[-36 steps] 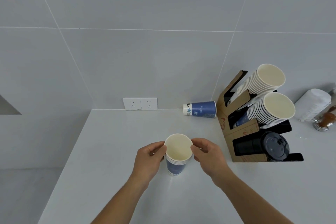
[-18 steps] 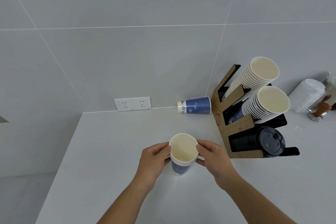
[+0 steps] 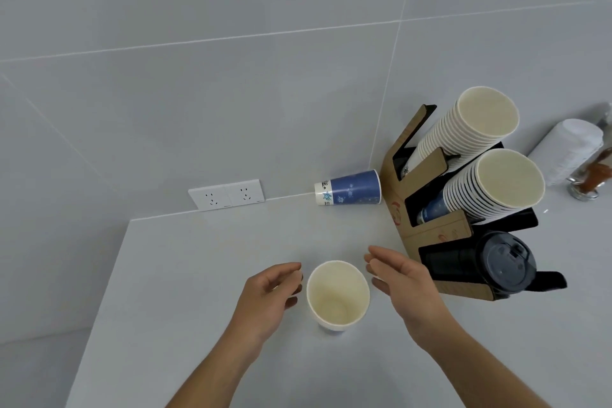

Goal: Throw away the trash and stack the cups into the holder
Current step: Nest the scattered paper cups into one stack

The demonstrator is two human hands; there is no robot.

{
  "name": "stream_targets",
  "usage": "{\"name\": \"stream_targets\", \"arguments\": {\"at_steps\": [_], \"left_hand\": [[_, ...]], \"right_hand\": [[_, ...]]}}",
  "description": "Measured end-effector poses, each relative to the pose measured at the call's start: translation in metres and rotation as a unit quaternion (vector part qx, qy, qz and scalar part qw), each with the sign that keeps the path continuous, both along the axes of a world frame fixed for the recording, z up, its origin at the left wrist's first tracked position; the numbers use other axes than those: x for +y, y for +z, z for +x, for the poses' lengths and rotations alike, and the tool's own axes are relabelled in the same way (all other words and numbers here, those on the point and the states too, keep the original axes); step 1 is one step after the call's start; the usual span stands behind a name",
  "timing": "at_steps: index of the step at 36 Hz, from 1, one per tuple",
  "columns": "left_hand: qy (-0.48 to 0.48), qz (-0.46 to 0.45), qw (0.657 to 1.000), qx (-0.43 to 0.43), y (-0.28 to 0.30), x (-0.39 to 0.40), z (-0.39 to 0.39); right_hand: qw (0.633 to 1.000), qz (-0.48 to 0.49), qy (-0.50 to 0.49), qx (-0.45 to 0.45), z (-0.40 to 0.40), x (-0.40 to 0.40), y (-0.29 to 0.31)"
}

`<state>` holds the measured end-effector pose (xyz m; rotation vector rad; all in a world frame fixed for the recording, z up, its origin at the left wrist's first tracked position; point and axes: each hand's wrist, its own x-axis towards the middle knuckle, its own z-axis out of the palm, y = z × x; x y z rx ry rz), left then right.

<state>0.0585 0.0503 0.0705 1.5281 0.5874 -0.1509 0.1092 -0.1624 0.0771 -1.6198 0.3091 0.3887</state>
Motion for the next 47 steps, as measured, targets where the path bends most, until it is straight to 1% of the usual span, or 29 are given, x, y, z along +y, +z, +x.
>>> {"name": "stream_targets", "arguments": {"at_steps": [3, 6, 10, 16, 19, 25, 34, 43, 47], "left_hand": [[-0.007, 0.018, 1.0, -0.002, 0.0, 0.011, 0.018], [-0.019, 0.038, 0.999, -0.006, 0.002, 0.02, 0.04], [-0.045, 0.074, 0.996, -0.016, 0.006, 0.029, 0.074], [-0.105, 0.147, 0.983, -0.024, 0.002, 0.035, 0.133], [-0.137, 0.19, 0.972, -0.036, -0.005, 0.031, 0.165], [-0.205, 0.267, 0.94, -0.057, -0.024, 0.013, 0.22], [-0.301, 0.326, 0.892, -0.084, -0.048, -0.008, 0.277], [-0.376, 0.37, 0.845, -0.093, -0.057, -0.02, 0.291], [-0.375, 0.377, 0.841, -0.095, -0.061, -0.021, 0.292]], "right_hand": [[0.999, 0.026, -0.028, 0.014, 0.018, 0.0, 0.0], [0.994, 0.079, -0.06, 0.04, 0.037, 0.002, -0.001], [0.979, 0.156, -0.099, 0.083, 0.063, 0.007, -0.008], [0.956, 0.22, -0.135, 0.139, 0.1, 0.017, -0.032], [0.94, 0.251, -0.161, 0.164, 0.116, 0.023, -0.045], [0.923, 0.264, -0.207, 0.187, 0.15, 0.034, -0.065], [0.911, 0.272, -0.238, 0.199, 0.182, 0.044, -0.084], [0.899, 0.295, -0.253, 0.201, 0.202, 0.048, -0.094], [0.891, 0.31, -0.264, 0.2, 0.203, 0.051, -0.096]]}}
